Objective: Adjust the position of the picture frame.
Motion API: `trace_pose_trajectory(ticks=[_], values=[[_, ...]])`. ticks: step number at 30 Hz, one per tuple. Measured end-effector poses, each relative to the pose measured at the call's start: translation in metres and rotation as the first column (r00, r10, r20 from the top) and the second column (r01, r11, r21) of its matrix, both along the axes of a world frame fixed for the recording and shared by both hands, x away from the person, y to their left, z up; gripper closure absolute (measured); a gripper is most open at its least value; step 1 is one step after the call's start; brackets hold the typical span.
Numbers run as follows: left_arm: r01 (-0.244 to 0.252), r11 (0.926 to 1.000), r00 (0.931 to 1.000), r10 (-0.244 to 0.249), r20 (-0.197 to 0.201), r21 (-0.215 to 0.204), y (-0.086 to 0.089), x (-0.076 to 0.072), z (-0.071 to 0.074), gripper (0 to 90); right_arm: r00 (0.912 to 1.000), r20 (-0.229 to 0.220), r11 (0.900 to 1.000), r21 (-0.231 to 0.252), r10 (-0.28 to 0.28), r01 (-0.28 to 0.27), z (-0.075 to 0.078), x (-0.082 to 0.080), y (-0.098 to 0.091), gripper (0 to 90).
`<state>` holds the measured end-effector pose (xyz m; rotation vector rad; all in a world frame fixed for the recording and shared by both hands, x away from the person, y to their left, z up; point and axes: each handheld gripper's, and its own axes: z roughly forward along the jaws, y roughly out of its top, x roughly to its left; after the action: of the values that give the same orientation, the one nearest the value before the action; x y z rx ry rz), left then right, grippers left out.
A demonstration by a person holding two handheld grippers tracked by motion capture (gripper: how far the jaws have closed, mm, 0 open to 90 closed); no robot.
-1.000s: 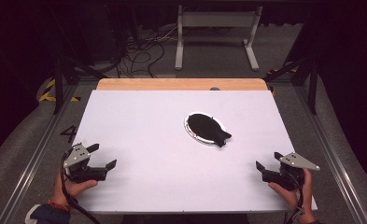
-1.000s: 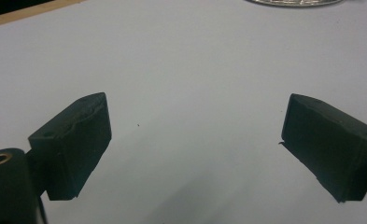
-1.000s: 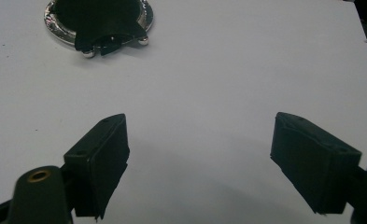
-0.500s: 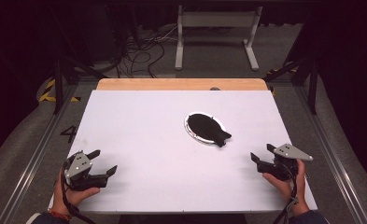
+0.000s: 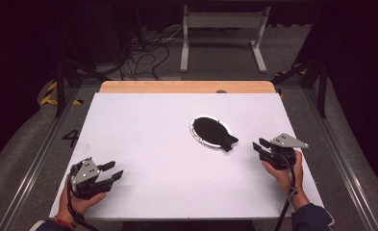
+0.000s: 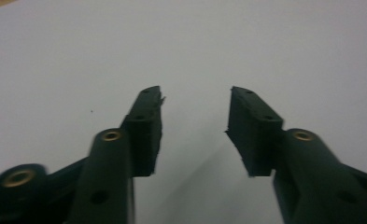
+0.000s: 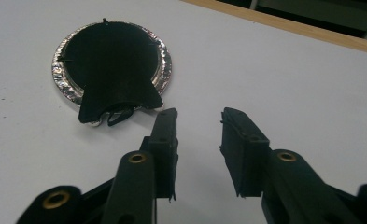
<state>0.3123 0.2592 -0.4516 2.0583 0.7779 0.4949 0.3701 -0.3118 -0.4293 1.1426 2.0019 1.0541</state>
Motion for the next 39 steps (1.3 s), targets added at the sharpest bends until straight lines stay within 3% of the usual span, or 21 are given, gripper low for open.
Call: trace_pose_trajectory(ticks=[1,4,7,11,13,18,25,27,33,39], values=[[-0.003,1.0000,0.9999,0.003,-0.011,-0.002,0.000,0.000,0.000,67.5,1.0000,0.003,0.9998,-0.021,-0.002,0.002,-0.001,0.004,0.004,70.5],[-0.001,0.9997,0.9998,0.001,-0.021,0.023,-0.001,0.001,-0.001,77.3,0.9999,0.007,0.9997,-0.024,0.008,-0.008,0.000,0.016,0.012,78.2],[0.000,0.9996,0.9997,0.001,-0.025,0.027,-0.002,0.000,-0.001,82.1,0.9993,0.020,0.9973,-0.067,0.031,-0.030,0.000,0.025,0.020,90.0],[0.005,0.9998,0.9996,-0.004,-0.027,0.020,-0.002,0.000,-0.001,87.2,0.9986,-0.039,0.9963,-0.077,0.035,-0.038,-0.004,0.039,0.026,90.0],[0.006,0.9996,0.9997,-0.005,-0.026,0.027,-0.003,0.000,-0.001,88.1,0.9987,-0.046,0.9972,-0.071,0.023,-0.026,-0.004,0.044,0.029,90.0],[0.012,0.9995,0.9996,-0.011,-0.028,0.031,-0.005,0.000,-0.002,86.3,0.9950,-0.093,0.9912,-0.124,0.037,-0.048,-0.014,0.054,0.036,90.0],[0.023,0.9995,0.9993,-0.022,-0.031,0.023,-0.006,0.001,-0.003,88.6,0.9903,-0.127,0.9917,-0.107,0.057,-0.071,-0.016,0.061,0.044,90.0],[0.020,0.9994,0.9993,-0.019,-0.031,0.029,-0.006,0.001,-0.003,88.0,0.9898,-0.131,0.9897,-0.124,0.055,-0.072,-0.017,0.062,0.047,90.0],[0.024,0.9992,0.9992,-0.023,-0.033,0.031,-0.007,0.001,-0.003,86.9,0.9847,-0.161,0.9920,-0.095,0.066,-0.083,-0.020,0.062,0.044,90.0],[0.028,0.9990,0.9990,-0.027,-0.035,0.036,-0.008,0.001,-0.004,86.2,0.9794,-0.176,0.9866,-0.111,0.099,-0.119,-0.021,0.061,0.050,90.0]])
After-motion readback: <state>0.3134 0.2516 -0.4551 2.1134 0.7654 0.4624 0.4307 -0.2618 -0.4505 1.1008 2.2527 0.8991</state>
